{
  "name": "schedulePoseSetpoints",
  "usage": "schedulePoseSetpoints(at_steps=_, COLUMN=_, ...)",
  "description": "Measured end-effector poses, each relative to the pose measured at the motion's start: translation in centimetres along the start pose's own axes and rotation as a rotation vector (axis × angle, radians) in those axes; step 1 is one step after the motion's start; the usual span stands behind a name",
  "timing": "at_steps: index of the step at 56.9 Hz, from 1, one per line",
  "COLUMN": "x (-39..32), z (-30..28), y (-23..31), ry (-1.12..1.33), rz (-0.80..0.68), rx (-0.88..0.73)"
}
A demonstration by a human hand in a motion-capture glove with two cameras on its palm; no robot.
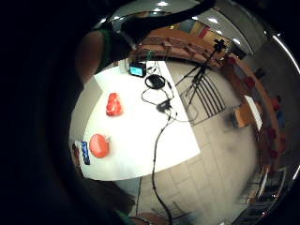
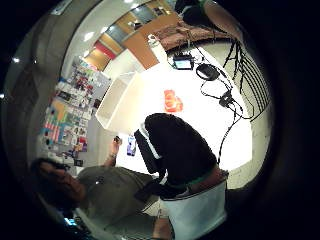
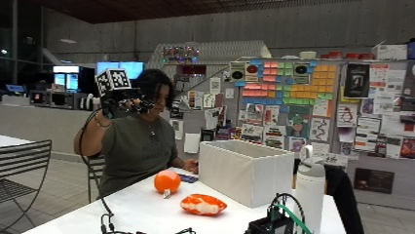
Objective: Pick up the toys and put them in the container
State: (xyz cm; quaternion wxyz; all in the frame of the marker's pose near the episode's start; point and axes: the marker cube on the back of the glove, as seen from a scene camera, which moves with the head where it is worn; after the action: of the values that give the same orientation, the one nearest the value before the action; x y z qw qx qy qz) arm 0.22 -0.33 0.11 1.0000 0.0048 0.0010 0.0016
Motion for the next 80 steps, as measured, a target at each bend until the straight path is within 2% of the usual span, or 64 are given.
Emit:
schedulePoseSetpoints(at_steps=22, x=-0.1, z=0.5, y=0.5, ry=0.004, rz=0.001, rx=-0.009)
schedulePoseSetpoints(at_steps=34, x=-2.4, z=2.2, y=1.1, ry=-0.038, rz=-0.06, rx=-0.012)
schedulePoseSetpoints(at_steps=42, x=-7.1, z=7.0, y=2.9, ry=-0.106, rz=-0.209, rx=-0.07)
schedulePoseSetpoints(at_steps=51, x=-13.6, z=15.7, y=6.4, ry=-0.16, rz=-0.382, rx=-0.18)
schedulePoseSetpoints(at_steps=57, x=-15.9, z=22.3, y=7.4, ry=-0.122, rz=-0.391, rx=-0.266)
schedulePoseSetpoints(at_steps=61, x=-16.2, z=26.8, y=9.0, ry=0.0, rz=-0.574, rx=-0.278)
schedulePoseSetpoints(at_steps=66, x=-17.7, z=30.4, y=11.1, ry=-0.011, rz=-0.415, rx=-0.338)
schedulePoseSetpoints(at_steps=73, x=-17.2, z=32.7, y=11.2, ry=-0.019, rz=-0.39, rx=-0.247)
schedulePoseSetpoints(at_steps=80, x=-17.2, z=32.8, y=11.2, ry=-0.034, rz=-0.4, rx=-0.085)
